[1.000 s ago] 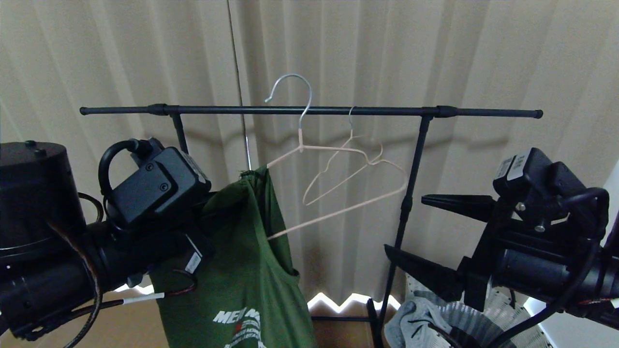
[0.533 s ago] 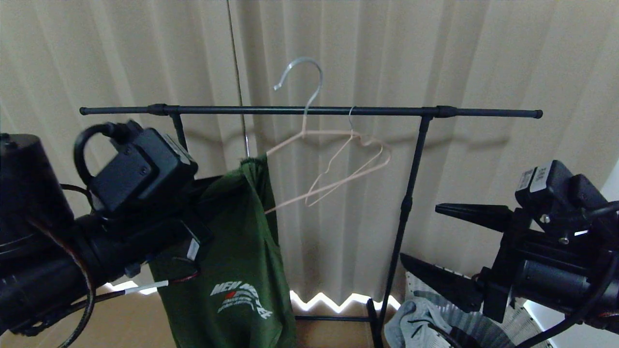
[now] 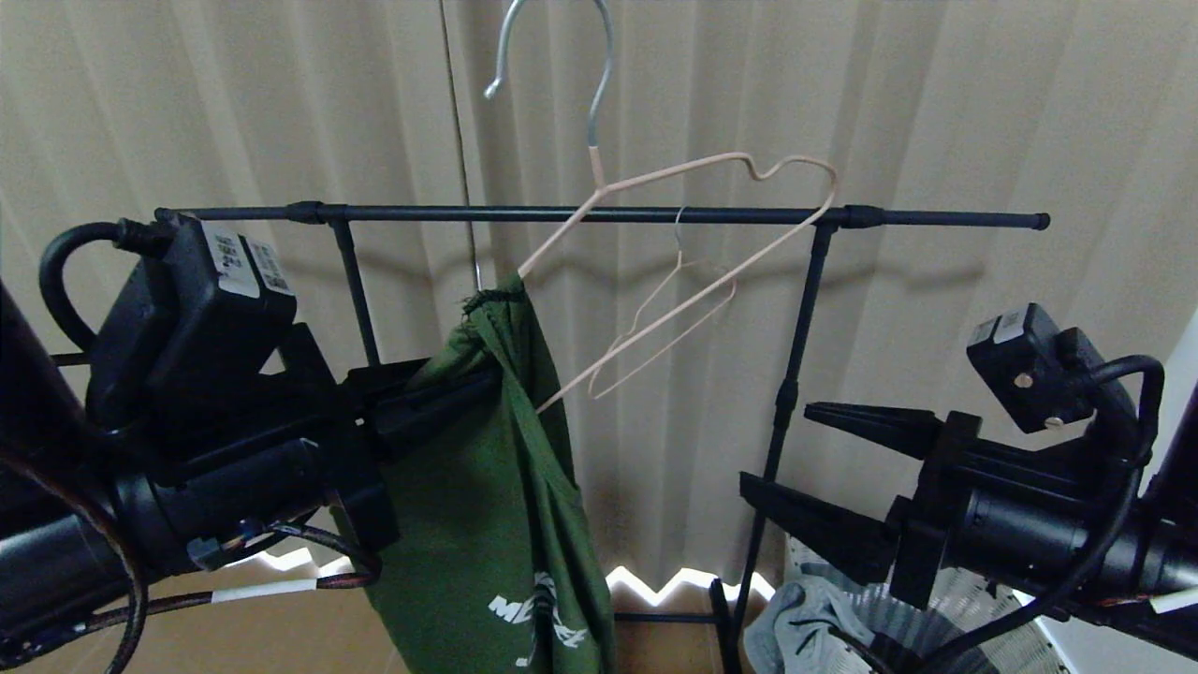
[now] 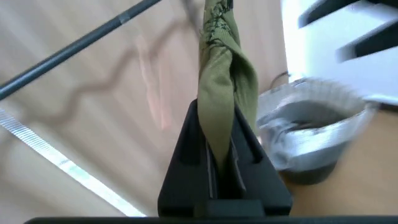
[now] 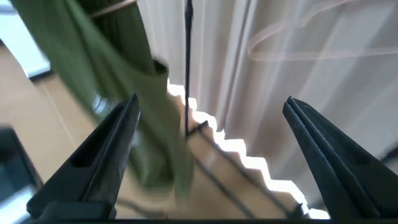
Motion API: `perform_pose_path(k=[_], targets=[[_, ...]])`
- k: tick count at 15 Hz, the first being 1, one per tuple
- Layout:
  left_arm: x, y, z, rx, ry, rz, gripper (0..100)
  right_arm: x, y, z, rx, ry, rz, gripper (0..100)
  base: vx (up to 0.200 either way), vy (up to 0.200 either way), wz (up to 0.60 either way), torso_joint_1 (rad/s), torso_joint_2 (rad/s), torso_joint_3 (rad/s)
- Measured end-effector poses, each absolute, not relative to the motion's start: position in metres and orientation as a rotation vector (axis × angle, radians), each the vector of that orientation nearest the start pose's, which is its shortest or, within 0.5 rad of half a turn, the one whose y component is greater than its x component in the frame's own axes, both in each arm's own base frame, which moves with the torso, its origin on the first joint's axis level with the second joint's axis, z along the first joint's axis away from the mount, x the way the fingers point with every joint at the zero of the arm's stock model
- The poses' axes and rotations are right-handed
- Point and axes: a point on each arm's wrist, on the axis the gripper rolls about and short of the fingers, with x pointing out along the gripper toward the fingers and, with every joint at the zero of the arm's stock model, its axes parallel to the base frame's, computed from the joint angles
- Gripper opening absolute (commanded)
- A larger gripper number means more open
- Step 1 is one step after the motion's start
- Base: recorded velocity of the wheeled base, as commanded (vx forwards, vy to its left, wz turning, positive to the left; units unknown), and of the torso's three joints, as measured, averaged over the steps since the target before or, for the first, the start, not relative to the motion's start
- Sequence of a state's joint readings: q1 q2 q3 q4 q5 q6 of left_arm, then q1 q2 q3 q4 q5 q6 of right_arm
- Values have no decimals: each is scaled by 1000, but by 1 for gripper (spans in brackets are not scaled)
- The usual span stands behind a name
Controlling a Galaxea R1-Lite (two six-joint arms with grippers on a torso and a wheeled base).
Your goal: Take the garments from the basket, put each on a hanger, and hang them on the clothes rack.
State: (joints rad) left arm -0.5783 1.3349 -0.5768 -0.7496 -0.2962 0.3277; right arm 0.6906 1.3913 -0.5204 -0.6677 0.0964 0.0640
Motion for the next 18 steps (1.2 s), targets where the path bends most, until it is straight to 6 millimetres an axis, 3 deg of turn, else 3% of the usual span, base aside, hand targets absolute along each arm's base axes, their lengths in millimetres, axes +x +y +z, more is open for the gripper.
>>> perform_pose_path(k=[7,13,18], targets=[[177,-129,225,260,-106,-893,0,176,166,177,41,220,832,100,0,0,0,0,0,0],[165,-139,225,172,-77,-1006,0,193,189,169,89,182,851,100,0,0,0,0,0,0],[161,-139,227,169,-88,-1033,0,194,204,160,105,224,879,100,0,0,0,0,0,0]])
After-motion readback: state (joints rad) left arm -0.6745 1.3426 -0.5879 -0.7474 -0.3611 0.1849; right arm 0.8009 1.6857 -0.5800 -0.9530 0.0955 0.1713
